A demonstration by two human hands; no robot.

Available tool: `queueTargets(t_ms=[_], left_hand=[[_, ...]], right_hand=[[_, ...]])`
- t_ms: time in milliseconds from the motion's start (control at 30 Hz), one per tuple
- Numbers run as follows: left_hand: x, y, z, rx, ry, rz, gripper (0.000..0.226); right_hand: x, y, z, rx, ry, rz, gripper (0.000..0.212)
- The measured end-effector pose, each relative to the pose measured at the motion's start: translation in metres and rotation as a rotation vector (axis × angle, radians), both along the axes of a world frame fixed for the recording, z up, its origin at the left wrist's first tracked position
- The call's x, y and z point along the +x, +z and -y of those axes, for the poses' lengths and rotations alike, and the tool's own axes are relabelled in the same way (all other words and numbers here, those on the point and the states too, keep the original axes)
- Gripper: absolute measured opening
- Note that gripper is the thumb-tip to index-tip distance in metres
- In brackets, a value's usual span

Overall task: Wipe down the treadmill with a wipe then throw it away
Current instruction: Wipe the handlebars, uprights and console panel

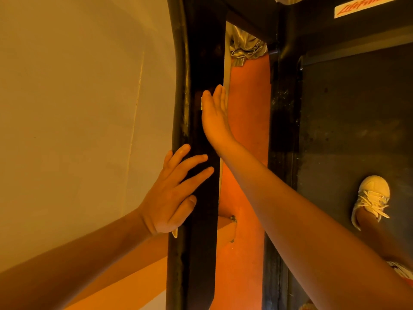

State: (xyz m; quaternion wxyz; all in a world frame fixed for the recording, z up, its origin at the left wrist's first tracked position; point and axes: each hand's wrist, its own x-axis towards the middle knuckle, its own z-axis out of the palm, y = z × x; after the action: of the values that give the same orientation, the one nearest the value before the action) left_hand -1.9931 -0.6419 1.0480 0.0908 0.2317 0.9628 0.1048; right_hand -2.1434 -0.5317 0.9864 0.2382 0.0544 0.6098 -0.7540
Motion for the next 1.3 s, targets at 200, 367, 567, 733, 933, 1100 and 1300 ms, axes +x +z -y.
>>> queueTargets(t_ms=[200,367,567,733,933,1100,1300], left_hand=[[-0.001,-0.001,-0.001,0.001,-0.015,-0.004,0.055],[0.000,0.001,-0.001,-0.009,-0.004,0.005,0.056],[0.000,0.001,-0.002,0.000,-0.005,0.007,0.055],[-0.001,0.000,0.000,0.000,-0.013,0.002,0.054],[-0.001,-0.001,-0.002,0.021,-0.011,-0.003,0.054],[-0.001,0.000,-0.001,0.010,-0.013,-0.001,0.054],[0.000,0.000,-0.001,0.013,-0.006,0.002,0.056]], right_hand=[[0.003,0.019,0.000,-0.042,0.050,-0.047,0.062],[0.008,0.006,-0.002,-0.017,0.051,-0.104,0.061],[0.008,0.005,-0.005,0.021,0.120,-0.047,0.061],[0.020,0.005,-0.002,-0.034,0.094,-0.153,0.060],[0.013,-0.002,-0.006,0.024,0.092,-0.012,0.062],[0.019,0.008,-0.001,-0.029,0.094,-0.102,0.059],[0.010,0.001,-0.008,0.018,0.100,-0.001,0.061]])
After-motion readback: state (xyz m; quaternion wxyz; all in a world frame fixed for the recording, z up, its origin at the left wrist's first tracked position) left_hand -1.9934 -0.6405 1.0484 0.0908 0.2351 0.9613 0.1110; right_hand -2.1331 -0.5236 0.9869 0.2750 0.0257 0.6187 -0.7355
